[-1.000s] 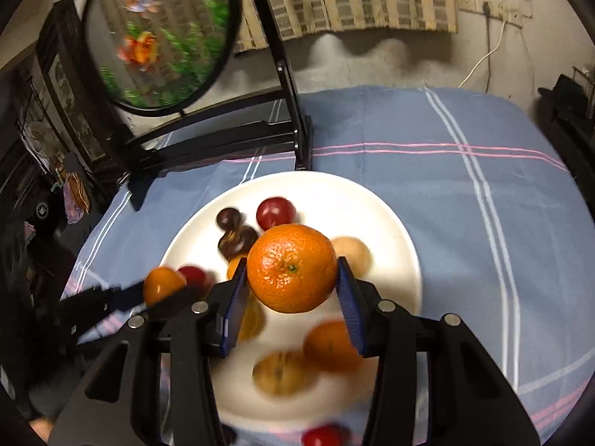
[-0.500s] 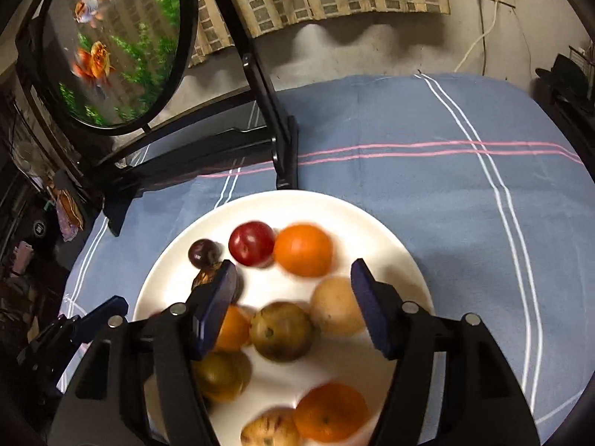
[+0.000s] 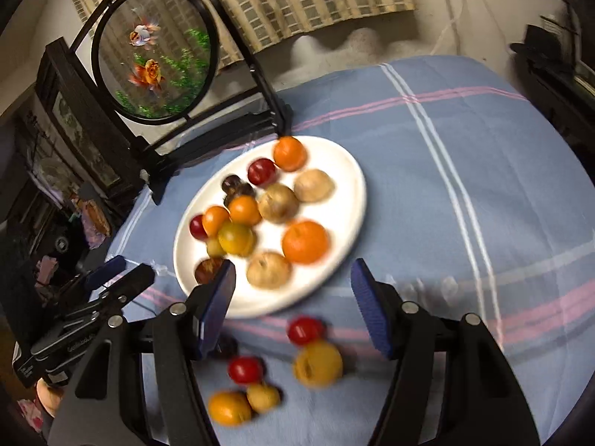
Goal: Organize fruits
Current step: 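Move both open tools back to the fruit beside the plate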
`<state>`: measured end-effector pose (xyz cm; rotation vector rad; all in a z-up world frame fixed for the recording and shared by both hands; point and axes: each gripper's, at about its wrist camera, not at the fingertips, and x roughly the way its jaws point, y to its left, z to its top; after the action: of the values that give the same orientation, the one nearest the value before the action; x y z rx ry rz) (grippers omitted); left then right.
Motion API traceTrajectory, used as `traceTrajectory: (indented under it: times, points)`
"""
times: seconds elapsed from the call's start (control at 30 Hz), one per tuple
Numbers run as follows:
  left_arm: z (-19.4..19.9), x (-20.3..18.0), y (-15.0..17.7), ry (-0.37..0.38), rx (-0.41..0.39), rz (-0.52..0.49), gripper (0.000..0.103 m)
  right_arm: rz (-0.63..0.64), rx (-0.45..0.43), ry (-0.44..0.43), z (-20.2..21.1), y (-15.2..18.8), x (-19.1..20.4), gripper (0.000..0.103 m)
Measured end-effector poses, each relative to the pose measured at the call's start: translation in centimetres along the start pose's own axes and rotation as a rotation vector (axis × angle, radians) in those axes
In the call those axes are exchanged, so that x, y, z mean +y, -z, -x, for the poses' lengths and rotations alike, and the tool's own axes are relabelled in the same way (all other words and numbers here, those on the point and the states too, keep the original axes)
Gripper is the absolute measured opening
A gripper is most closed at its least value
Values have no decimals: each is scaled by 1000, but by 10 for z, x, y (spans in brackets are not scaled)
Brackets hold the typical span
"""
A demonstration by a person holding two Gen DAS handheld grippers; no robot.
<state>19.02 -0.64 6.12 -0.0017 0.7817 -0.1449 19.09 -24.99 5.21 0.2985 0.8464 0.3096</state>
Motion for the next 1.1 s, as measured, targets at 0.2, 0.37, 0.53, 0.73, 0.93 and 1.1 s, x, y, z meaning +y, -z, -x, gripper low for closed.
traceTrajectory:
  times: [0.2, 0.37, 0.53, 0.73, 0.93, 1.1]
  points:
    - [23, -19, 50, 0, 10, -62, 85, -11, -2, 48, 19, 46, -5, 65]
    - [31, -34, 70, -23, 11, -102, 85, 43, -32, 98, 19, 67, 3, 65]
    - [29, -44, 79, -24, 32, -106, 85, 90, -14, 91, 9, 79, 5, 65]
    - [21, -52, 83, -22, 53, -115, 85, 50, -2, 66, 5, 81, -7, 65]
    - [7, -56, 91, -14, 92, -125, 86, 41, 3, 70, 4, 82, -8, 65]
    - [6, -59, 93, 3, 83, -125, 87, 32, 10, 66, 4, 82, -9, 65]
